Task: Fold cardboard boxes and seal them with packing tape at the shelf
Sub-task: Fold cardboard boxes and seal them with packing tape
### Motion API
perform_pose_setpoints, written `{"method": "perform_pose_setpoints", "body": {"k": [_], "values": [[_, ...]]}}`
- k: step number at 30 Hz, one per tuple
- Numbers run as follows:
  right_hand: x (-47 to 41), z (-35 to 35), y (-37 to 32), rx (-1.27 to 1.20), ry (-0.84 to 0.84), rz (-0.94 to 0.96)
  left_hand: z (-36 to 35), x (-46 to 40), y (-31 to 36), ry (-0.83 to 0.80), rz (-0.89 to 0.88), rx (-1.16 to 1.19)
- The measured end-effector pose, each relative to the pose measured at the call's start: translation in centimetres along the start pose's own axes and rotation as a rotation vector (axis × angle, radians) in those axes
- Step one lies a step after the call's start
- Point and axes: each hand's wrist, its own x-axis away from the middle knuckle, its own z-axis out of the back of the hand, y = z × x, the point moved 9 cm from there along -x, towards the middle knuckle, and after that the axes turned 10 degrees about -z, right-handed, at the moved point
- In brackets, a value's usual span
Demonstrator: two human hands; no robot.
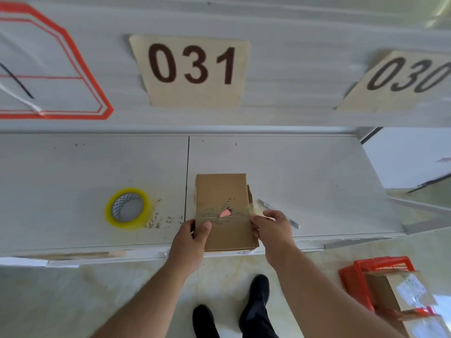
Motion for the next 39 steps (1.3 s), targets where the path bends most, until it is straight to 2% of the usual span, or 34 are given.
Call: {"method": "perform_pose_setpoints", "body": {"k": [3,6,16,18,21,23,26,33,35,37,39], "values": [[-0.3,-0.4,0.1,-0.022,-0.039,-0.021,0.0,0.0,0.0,-0.001,-0.003,0.000],[-0.3,-1.2,-0.2,0.071,-0.110,-0.001,-0.1,0.1,-0.1,-0.014,0.000,0.004],[-1.0,-1.0,-0.4,0.100,-0.132,-0.024,-0.1,-0.1,-0.4,-0.028,-0.023,-0.049],[-1.1,-0.9,-0.4,0.122,-0.128,-0.010,0.4,-0.1,0.2,0.033,-0.094,-0.172],[-0.9,-0.9,-0.7,0.161,-0.118,0.020,0.8,0.7,3.0,0.126,-0.264,-0.476],[-0.7,-0.8,-0.7,0.164,-0.131,0.024,0.0,1.2,4.4,0.074,-0.326,-0.543],[-0.3,-0.6,-0.8,0.195,-0.149,0.035,-0.9,1.5,3.5,-0.046,-0.237,-0.461],[0.4,0.4,-1.6,0.171,-0.091,0.070,-0.8,1.8,3.3,-0.047,-0.197,-0.393],[1.0,0.7,-2.6,0.279,-0.046,0.140,-0.8,1.9,3.3,-0.056,-0.193,-0.421],[2.2,0.6,-4.1,0.526,0.029,0.285,-0.8,2.0,3.4,-0.064,-0.192,-0.452],[3.1,0.5,-4.9,0.620,0.064,0.386,-0.9,1.9,3.3,-0.066,-0.190,-0.473]]}}
